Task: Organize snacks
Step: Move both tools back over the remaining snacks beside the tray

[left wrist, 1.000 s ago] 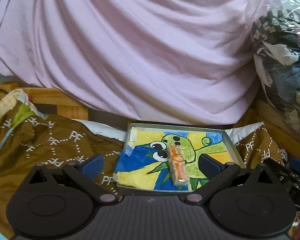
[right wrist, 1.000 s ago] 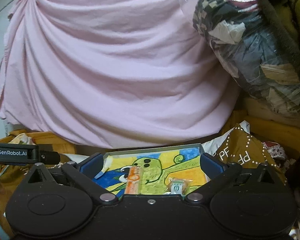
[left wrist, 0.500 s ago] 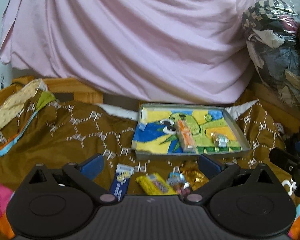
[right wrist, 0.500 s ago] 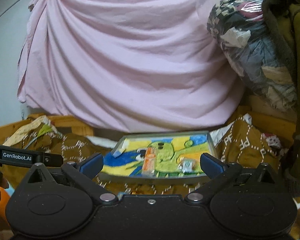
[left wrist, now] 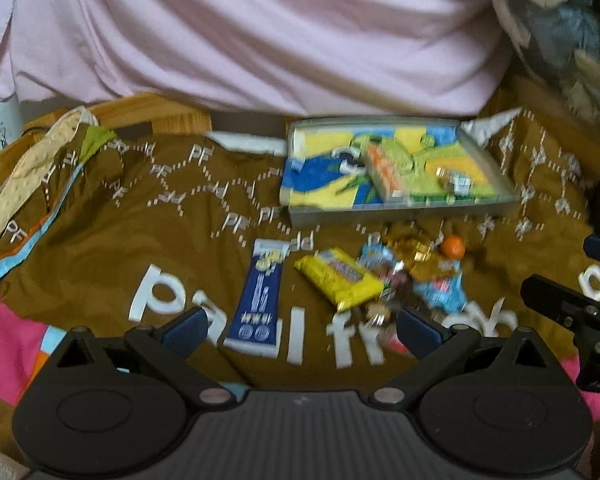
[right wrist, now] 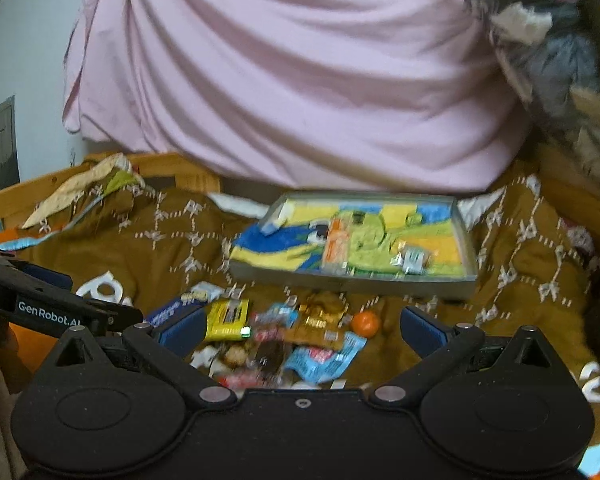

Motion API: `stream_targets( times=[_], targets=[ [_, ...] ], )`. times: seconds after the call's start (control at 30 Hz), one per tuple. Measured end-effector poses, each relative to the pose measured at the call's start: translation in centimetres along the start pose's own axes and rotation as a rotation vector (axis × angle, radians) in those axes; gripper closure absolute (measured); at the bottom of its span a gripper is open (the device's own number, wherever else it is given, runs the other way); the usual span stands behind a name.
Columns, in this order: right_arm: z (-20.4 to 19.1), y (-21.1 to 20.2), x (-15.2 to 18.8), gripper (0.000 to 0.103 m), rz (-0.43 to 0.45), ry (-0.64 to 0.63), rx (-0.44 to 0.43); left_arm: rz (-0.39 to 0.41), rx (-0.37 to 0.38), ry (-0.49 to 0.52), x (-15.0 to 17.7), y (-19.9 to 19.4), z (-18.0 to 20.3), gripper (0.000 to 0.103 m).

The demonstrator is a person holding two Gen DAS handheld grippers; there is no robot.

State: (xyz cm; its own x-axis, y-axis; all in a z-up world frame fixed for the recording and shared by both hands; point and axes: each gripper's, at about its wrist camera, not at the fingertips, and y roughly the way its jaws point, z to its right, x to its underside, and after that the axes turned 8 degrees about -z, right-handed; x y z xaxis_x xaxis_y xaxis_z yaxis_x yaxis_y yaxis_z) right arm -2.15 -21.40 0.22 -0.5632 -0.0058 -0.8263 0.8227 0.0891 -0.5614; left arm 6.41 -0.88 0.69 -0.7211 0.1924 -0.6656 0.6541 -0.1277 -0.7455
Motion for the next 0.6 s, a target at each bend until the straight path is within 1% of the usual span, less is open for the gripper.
stream_targets(
  times=[0.13,0.27,0.5,0.6],
  targets=[
    [-0.1,0.9,0.3,0.001,-0.058,0.013,-0.016,-0.073,-0.015,-0.009,0.0,1.0,-0.3,0.000],
    [-0.3,1.7,0.6,0.001,-0.104,0.016,-0.027,-0.127,-0.022,-0.012,-0.2,1.8,-0.7,0.000],
    [-0.6,2.6,0.7,0.001,-0.143,0.012,-0.034,-0.217,-0.025,0.016,-0.9,3.6,-1.1,0.000],
    [-0.7,3.1,0.5,0.001,-0.155,0.003,-0.035,-0.243,-0.036,0.029,-1.4,4.4,-1.5,0.000]
  ],
)
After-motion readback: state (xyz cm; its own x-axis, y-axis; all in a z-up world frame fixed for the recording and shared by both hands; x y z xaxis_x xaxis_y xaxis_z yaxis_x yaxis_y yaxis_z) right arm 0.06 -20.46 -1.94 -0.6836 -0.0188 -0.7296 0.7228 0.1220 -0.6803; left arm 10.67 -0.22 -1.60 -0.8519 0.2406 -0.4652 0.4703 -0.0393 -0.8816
